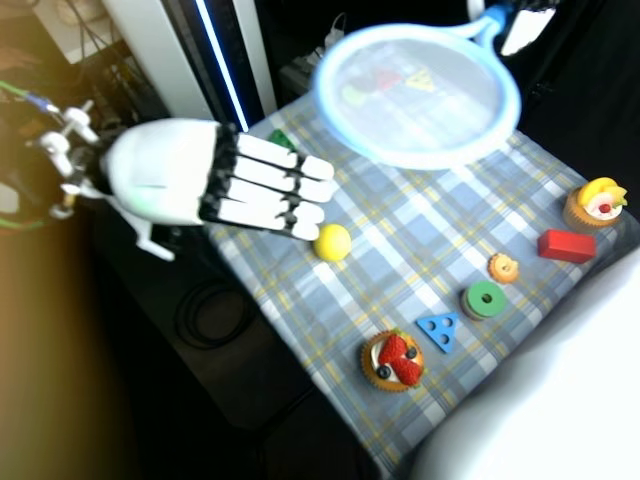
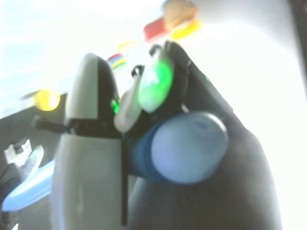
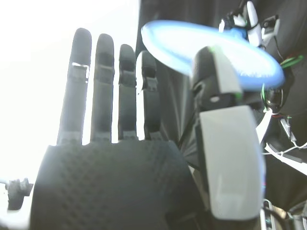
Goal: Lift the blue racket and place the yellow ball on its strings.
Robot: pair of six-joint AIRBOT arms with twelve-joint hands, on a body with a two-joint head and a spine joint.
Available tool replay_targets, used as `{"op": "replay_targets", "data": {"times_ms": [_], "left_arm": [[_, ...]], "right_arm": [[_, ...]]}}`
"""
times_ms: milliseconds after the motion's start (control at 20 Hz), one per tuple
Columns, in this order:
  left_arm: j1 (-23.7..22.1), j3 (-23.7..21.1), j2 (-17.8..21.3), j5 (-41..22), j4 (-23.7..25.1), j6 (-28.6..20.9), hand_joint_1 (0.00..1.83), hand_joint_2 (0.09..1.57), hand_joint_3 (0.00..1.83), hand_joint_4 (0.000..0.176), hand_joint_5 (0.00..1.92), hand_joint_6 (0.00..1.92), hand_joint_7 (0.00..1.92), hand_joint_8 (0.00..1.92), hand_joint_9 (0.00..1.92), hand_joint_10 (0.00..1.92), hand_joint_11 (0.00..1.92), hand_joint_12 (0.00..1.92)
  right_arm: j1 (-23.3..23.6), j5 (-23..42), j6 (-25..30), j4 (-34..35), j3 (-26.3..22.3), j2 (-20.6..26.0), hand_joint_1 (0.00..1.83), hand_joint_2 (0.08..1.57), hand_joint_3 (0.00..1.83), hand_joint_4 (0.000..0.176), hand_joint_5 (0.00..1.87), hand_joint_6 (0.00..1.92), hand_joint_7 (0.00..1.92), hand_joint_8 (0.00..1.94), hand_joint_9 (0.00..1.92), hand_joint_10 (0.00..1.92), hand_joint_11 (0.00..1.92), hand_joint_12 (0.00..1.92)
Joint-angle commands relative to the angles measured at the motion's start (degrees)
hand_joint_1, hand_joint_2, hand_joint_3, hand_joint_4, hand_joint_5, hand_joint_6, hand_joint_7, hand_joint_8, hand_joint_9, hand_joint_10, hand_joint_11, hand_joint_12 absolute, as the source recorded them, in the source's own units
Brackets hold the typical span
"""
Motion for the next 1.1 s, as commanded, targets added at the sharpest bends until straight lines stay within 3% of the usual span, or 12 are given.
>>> {"op": "replay_targets", "data": {"times_ms": [0,100,150,250,400,500,650,800,900,950,1000,1050], "left_arm": [[-0.2,-0.1,0.8,-8.5,0.3,-0.4,1.83,1.18,0.0,0.174,1.17,1.92,1.43,1.92,1.65,1.92,1.51,1.92],[0.4,-0.5,1.1,-9.5,0.3,-0.4,1.83,1.19,0.0,0.174,1.16,1.92,1.41,1.92,1.63,1.92,1.62,1.92],[0.5,-0.6,1.1,-9.7,0.3,-0.4,1.82,1.19,0.0,0.174,1.15,1.92,1.4,1.92,1.61,1.92,1.63,1.92],[0.6,-0.7,1.2,-9.8,0.3,-0.4,1.83,1.18,0.0,0.174,1.17,1.92,1.43,1.92,1.64,1.92,1.38,1.79],[0.6,-0.7,1.2,-9.6,0.5,-0.4,1.83,1.16,0.0,0.176,1.17,1.92,1.4,1.92,1.63,1.92,1.47,1.92],[0.7,-0.7,1.2,-9.6,0.5,-0.4,1.83,1.18,0.0,0.176,1.2,1.92,1.43,1.92,1.66,1.92,1.42,1.88],[0.7,-0.8,1.1,-9.6,0.5,-0.4,1.83,1.18,0.0,0.176,1.2,1.92,1.43,1.92,1.64,1.92,1.61,1.92],[0.6,-0.9,1.1,-9.4,0.6,-0.4,1.83,1.17,0.0,0.176,1.23,1.92,1.44,1.92,1.66,1.92,1.52,1.92],[0.6,-0.9,1.2,-9.5,0.9,-0.4,1.83,1.15,0.0,0.176,1.22,1.92,1.44,1.92,1.65,1.92,1.54,1.92],[0.6,-1.0,1.2,-9.5,0.9,-0.4,1.83,1.15,0.0,0.176,1.22,1.92,1.44,1.92,1.67,1.92,1.52,1.92],[0.6,-1.0,1.2,-9.4,0.8,-0.4,1.83,1.15,0.0,0.176,1.22,1.92,1.45,1.92,1.67,1.92,1.53,1.92],[0.6,-1.0,1.2,-9.4,0.8,-0.4,1.83,1.13,0.0,0.176,1.2,1.92,1.44,1.92,1.65,1.92,1.54,1.92]], "right_arm": [[1.4,3.2,0.8,1.1,0.7,-0.3,0.95,1.0,0.0,0.028,0.49,0.0,0.56,0.0,0.63,0.0,0.41,0.73],[4.1,-1.6,1.1,-1.7,2.4,-1.8,1.02,0.95,0.0,0.037,0.5,0.0,0.58,0.0,0.68,0.01,0.33,1.03],[4.7,-2.8,1.4,-2.4,3.0,-2.2,1.04,0.94,0.0,0.024,0.52,0.0,0.6,0.0,0.69,0.01,0.32,1.05],[6.1,-5.6,1.7,-4.2,4.2,-3.2,1.08,0.94,0.0,0.016,0.53,0.0,0.65,0.01,0.75,0.03,0.33,1.13],[8.0,-9.3,2.3,-7.4,5.6,-4.6,1.08,0.95,0.0,0.002,0.53,0.0,0.67,0.0,0.76,0.02,0.35,1.11],[8.8,-10.6,2.3,-8.8,5.8,-5.0,1.06,0.95,0.0,0.026,0.53,0.0,0.65,0.0,0.76,0.01,0.39,1.03],[9.5,-12.0,2.3,-10.1,6.3,-5.9,1.0,0.94,0.0,0.042,0.54,0.0,0.67,0.0,0.83,0.02,0.46,1.09],[9.6,-12.9,2.3,-10.2,6.7,-6.6,1.05,0.92,0.0,0.059,0.57,0.0,0.72,0.01,0.88,0.03,0.47,1.14],[9.6,-13.5,2.3,-10.4,6.9,-6.8,1.07,0.93,0.0,0.052,0.6,0.0,0.79,0.01,0.92,0.03,0.41,1.22],[9.6,-13.7,2.3,-10.5,7.0,-7.0,1.07,0.94,0.0,0.054,0.62,0.0,0.84,0.02,0.97,0.06,0.43,1.33],[9.6,-13.9,2.3,-10.6,7.2,-7.3,1.09,0.94,0.0,0.038,0.65,0.0,0.88,0.04,1.02,0.1,0.47,1.42],[9.6,-14.1,2.3,-10.7,7.4,-7.6,1.1,0.94,0.0,0.035,0.68,0.01,0.94,0.06,0.95,0.44,0.51,1.5]]}}
